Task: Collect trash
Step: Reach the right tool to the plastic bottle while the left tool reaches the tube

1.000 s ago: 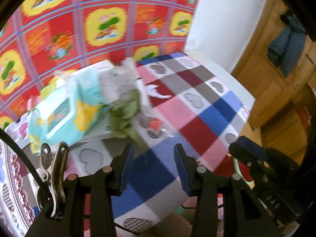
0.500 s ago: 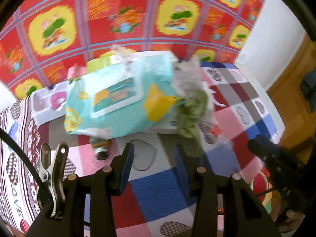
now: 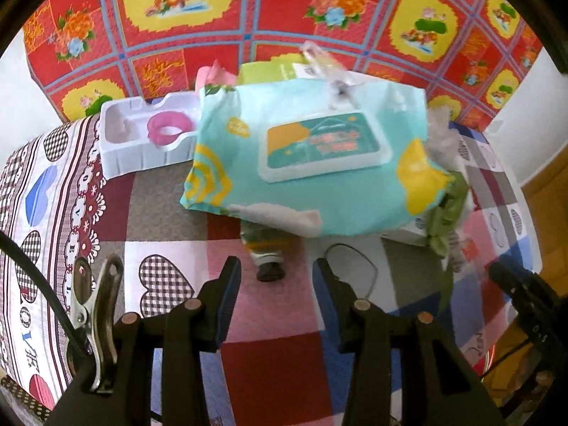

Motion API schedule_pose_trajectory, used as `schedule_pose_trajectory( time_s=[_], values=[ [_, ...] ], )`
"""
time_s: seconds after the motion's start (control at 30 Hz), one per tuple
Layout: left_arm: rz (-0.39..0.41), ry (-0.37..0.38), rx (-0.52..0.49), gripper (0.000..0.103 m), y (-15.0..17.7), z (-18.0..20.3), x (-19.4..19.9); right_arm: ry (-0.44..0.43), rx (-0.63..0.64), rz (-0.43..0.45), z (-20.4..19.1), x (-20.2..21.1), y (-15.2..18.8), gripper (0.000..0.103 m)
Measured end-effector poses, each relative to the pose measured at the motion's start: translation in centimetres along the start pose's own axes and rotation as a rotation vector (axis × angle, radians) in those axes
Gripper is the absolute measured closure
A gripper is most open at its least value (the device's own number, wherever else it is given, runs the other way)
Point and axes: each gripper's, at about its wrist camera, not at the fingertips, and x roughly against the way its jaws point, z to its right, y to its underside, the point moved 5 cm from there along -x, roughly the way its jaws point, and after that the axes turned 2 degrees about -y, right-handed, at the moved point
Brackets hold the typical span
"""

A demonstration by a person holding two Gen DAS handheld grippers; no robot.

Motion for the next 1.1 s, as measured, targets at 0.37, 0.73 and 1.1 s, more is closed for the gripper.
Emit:
schedule_pose_trajectory(
  time_s=[0.37, 0.73, 1.1],
  values=[
    [0.006, -0.06, -0.003, 0.051, -0.7, 0.4, -3.6, -0.008, 0.022, -0.054, 0.5, -1.8, 0.2, 0.057],
    [0.049, -0.08, -0.022, 0.065, -1.2, 0.7, -4.2, -0.02, 0.033, -0.101, 0.1, -3.6, 0.8, 0.057],
    [0.018, -0.042, -0.002, 0.065, 3.5, -2.1, -1.7, -0.021, 0.051, -0.101, -0.9, -3.4, 1.6, 0.069]
  ],
)
